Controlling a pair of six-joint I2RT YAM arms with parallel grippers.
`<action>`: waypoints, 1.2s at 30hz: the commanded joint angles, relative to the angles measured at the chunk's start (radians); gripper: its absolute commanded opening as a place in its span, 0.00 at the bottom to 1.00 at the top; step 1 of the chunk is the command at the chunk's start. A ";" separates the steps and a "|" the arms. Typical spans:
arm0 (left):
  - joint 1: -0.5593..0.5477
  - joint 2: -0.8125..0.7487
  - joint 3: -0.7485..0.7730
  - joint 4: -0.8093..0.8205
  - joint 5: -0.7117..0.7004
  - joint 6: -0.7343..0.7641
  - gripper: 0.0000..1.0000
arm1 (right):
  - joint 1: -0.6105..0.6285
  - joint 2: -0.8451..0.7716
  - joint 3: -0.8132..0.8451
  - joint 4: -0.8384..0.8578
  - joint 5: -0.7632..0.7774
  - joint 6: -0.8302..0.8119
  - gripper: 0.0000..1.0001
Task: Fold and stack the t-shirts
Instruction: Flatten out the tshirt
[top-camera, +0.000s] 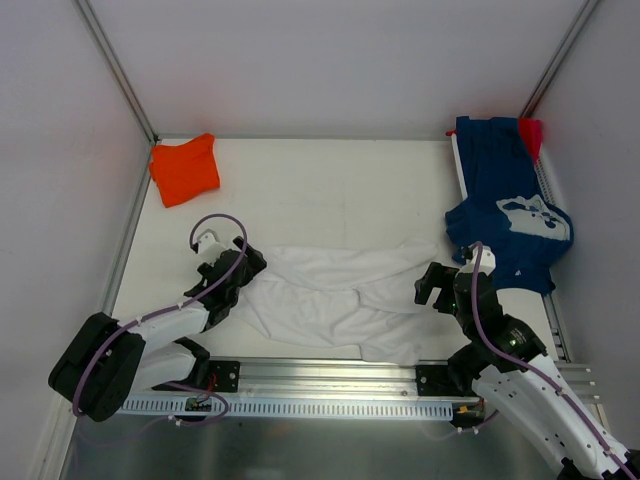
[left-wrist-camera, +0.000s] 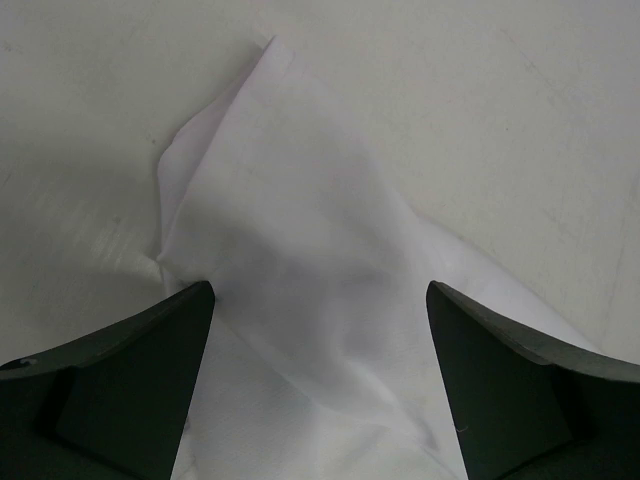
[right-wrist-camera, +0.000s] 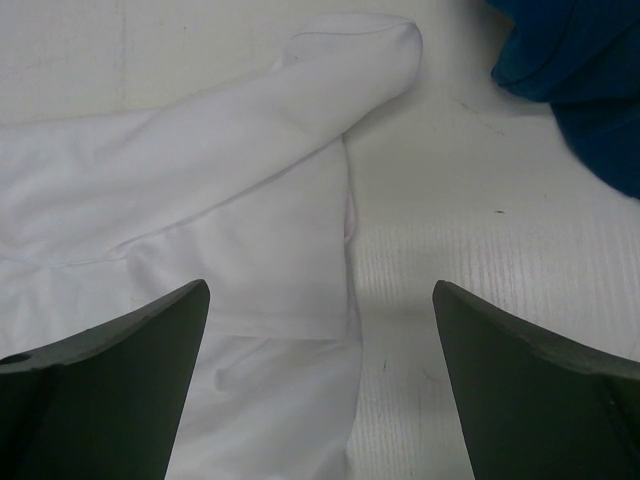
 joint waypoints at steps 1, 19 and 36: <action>0.011 -0.017 -0.029 -0.007 0.021 -0.035 0.88 | 0.006 -0.006 -0.013 0.029 0.000 -0.010 0.99; -0.006 -0.099 -0.039 -0.105 0.007 -0.050 0.87 | 0.006 -0.009 -0.013 0.029 0.008 -0.010 0.99; -0.033 0.019 -0.002 -0.072 -0.048 -0.041 0.87 | 0.008 -0.005 -0.015 0.031 0.003 -0.012 1.00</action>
